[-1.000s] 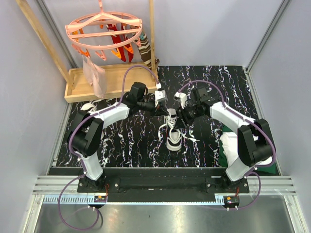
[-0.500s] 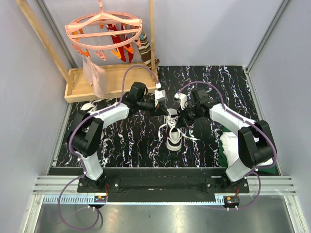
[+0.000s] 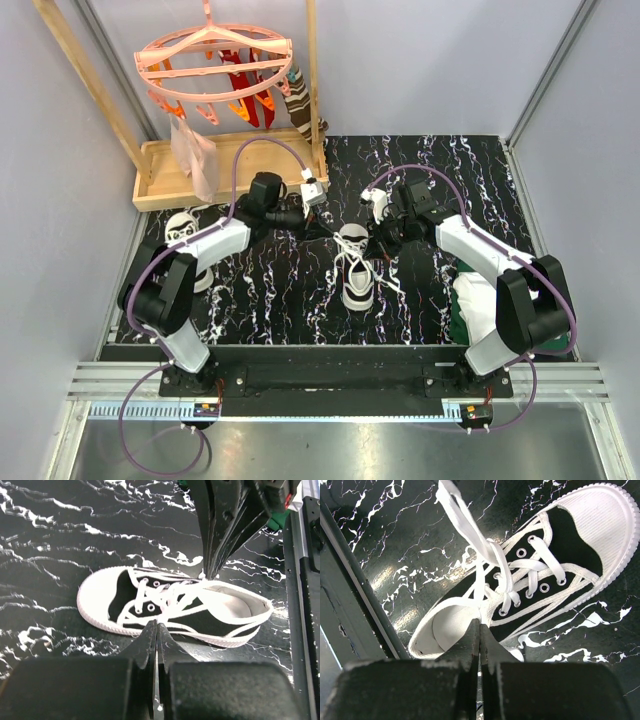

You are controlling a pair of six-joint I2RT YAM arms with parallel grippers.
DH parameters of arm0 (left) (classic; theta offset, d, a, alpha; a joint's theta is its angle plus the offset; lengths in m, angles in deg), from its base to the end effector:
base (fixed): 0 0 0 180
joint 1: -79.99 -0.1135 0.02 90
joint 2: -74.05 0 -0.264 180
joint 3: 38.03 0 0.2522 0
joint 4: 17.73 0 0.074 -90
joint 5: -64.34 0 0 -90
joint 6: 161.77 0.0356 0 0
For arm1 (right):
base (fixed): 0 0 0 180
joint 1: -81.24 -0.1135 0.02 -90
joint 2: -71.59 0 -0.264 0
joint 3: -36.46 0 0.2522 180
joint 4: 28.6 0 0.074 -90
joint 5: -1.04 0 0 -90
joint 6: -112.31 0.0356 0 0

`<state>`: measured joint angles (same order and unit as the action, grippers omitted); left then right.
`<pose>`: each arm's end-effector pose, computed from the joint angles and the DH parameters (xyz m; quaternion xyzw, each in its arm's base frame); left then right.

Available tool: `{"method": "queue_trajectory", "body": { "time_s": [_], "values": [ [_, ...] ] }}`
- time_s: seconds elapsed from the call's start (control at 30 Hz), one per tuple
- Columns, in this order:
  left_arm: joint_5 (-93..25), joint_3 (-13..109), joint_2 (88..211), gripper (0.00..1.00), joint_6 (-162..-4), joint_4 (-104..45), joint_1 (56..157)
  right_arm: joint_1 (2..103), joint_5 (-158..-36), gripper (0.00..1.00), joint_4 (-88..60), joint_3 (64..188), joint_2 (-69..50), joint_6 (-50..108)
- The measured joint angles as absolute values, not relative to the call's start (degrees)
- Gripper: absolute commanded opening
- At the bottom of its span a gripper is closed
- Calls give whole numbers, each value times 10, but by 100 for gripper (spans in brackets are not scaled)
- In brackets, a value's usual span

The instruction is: Tie the shoes

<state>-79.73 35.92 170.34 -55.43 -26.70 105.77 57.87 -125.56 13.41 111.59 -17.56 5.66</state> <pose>0.3146 -0.1839 0.2307 0.4869 0.6445 -0.4308 0.4024 0.2836 0.1457 0.2313 -0.3969 0.8218 0.3160 0.2593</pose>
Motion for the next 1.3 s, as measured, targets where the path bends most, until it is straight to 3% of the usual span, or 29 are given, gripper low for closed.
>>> {"method": "queue_trajectory", "body": {
  "time_s": [1.3],
  "values": [
    [-702,303,1740,0,-769,-265,1048,579,-1260,0,140,1134,-193,87]
  ]
}}
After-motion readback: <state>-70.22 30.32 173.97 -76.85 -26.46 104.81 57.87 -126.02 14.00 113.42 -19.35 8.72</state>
